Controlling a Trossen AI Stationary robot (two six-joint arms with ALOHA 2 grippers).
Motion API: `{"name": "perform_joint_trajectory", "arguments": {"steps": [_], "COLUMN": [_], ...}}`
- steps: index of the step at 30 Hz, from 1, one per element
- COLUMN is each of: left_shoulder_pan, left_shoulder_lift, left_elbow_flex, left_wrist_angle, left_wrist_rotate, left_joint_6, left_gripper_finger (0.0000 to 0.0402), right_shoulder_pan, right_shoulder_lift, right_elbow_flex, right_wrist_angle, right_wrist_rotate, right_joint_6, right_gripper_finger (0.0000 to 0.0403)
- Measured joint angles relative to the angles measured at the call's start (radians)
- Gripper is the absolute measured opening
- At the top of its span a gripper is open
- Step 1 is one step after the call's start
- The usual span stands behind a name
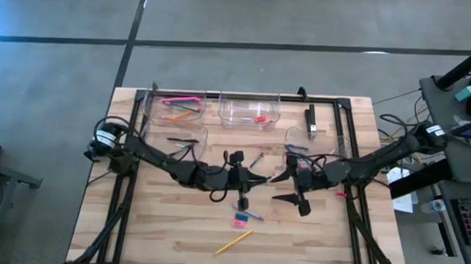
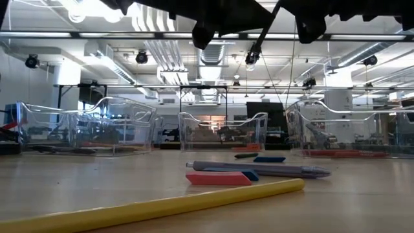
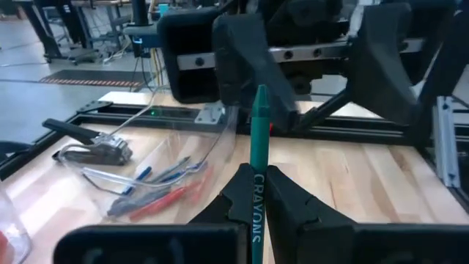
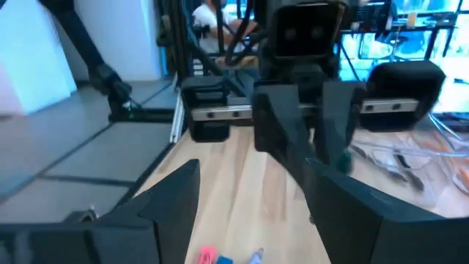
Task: Sort crayons/erasers/pens/pencils in bins
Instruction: Put the green crayon into the bottom right transparent bin
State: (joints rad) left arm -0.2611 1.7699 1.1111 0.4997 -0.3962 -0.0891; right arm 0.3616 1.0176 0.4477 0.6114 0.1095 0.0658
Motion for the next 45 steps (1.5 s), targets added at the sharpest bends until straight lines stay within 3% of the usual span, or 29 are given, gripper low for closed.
{"name": "perform_joint_trajectory", "arguments": {"steps": [6,11,16,20,23,33,45], "left_shoulder_pan": [-0.002,-0.004,-0.006,-0.005,-0.008,-0.021,-0.022], "left_shoulder_lift": [0.000,0.000,-0.001,-0.001,-0.001,-0.001,-0.001], "left_elbow_flex": [-0.007,-0.007,-0.005,-0.004,0.003,0.003,0.001], "left_wrist_angle": [0.007,0.006,0.013,0.019,0.018,0.023,0.031], "left_wrist_rotate": [-0.002,0.001,0.013,0.011,0.012,0.017,0.017], "left_joint_6": [-0.001,-0.001,-0.001,0.000,-0.001,-0.007,-0.005], "left_gripper_finger": [0.0002,0.0002,0.0001,0.0001,0.0001,0.0001,0.0001], "right_shoulder_pan": [-0.001,-0.001,-0.002,-0.002,-0.007,-0.007,-0.009], "right_shoulder_lift": [0.048,0.050,0.022,0.007,0.006,0.009,0.091], "right_elbow_flex": [0.000,0.000,0.000,0.000,0.000,0.000,0.006], "right_wrist_angle": [0.055,0.047,-0.105,-0.152,-0.112,-0.003,0.079], "right_wrist_rotate": [0.076,0.057,-0.003,0.070,0.112,0.094,0.094], "right_joint_6": [0.022,0.020,0.024,0.030,0.031,0.049,0.076], "right_gripper_finger": [0.0228,0.0228,0.0228,0.0228,0.0228,0.0227,0.0155]}}
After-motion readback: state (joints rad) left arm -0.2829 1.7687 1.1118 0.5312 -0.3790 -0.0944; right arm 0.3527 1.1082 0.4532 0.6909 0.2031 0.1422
